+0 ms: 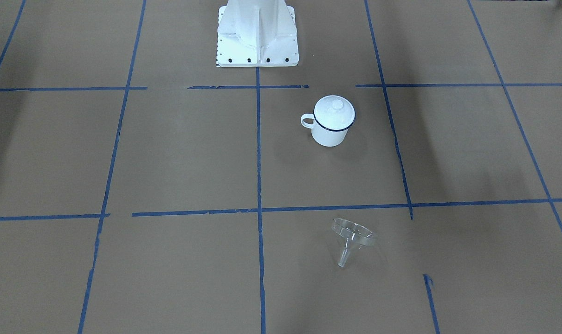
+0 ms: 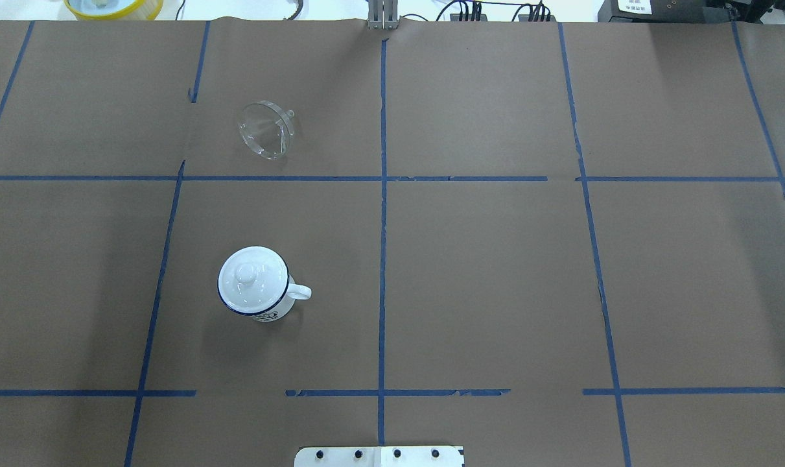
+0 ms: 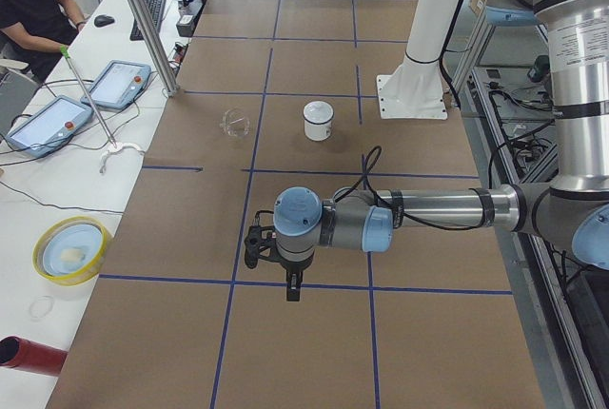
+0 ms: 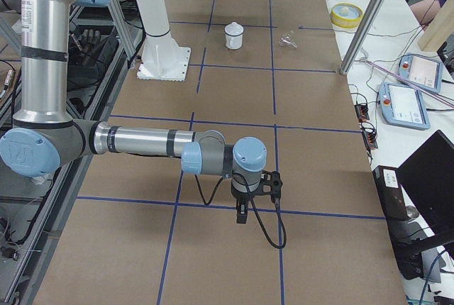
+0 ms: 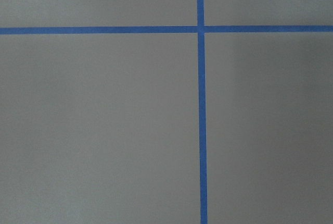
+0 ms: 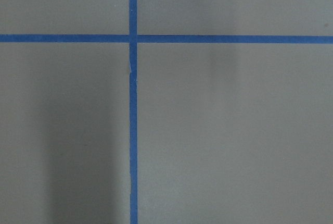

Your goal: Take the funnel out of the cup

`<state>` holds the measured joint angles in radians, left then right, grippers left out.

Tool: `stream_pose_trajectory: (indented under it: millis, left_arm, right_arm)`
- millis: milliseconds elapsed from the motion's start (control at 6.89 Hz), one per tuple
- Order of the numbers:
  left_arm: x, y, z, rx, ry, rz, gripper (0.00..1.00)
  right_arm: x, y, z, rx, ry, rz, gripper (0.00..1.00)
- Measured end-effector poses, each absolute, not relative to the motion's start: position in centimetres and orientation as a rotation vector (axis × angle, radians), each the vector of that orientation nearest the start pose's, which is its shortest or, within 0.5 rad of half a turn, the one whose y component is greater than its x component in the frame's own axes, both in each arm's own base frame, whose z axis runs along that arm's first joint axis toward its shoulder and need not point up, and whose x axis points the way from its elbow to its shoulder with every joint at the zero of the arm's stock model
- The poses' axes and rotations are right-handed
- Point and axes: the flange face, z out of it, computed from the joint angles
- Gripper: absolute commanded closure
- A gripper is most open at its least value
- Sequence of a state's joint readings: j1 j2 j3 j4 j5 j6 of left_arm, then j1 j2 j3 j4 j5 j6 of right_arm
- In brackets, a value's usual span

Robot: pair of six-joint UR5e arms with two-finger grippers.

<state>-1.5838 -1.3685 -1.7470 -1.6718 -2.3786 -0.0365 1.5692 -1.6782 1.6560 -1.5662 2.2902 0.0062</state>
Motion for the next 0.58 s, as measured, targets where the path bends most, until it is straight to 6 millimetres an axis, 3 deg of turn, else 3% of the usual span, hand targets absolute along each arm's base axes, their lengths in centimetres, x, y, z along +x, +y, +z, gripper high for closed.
stream_pose_trajectory:
  millis: [580]
  left_arm:
    - [-6.8,-44.2,61.9,0.06,0.807,-0.015,0.0]
  right_arm:
    - [6.7,-44.5,67.0,-0.02,-0.719,0.011,0.0]
